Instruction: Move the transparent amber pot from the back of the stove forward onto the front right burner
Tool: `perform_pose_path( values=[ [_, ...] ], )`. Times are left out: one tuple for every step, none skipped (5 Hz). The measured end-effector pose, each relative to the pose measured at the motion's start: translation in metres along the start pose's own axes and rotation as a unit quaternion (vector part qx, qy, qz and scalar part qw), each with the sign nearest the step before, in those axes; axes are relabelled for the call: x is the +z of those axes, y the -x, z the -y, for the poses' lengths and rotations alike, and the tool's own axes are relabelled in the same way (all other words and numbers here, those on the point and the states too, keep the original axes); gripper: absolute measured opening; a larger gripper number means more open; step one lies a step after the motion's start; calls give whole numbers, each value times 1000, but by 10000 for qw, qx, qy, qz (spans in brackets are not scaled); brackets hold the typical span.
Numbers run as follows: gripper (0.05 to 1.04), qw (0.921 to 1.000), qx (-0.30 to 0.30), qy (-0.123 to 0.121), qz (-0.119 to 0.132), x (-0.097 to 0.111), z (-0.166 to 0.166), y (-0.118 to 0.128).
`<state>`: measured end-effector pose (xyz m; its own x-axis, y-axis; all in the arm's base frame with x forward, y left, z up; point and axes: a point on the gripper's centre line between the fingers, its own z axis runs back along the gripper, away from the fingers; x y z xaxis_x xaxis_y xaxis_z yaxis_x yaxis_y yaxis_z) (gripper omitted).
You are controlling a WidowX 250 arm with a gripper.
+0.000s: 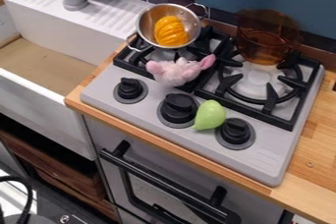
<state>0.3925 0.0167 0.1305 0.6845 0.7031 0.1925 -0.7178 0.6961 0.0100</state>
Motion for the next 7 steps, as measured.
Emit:
perform_pose_path(
  values=[
    [993,9997,-8,-160,-195,-19,-1,7],
    [993,9999,43,-18,-158,-27,7,11],
    [993,9997,50,160,-173,-35,12,17],
    [993,9980,68,458,-441,-41,17,25],
    [993,9979,33,472,-450,-40,21,29],
    [993,9978,-11,526,-399,-42,30,34],
    [984,9984,-86,406,-378,-55,39,45]
  ],
)
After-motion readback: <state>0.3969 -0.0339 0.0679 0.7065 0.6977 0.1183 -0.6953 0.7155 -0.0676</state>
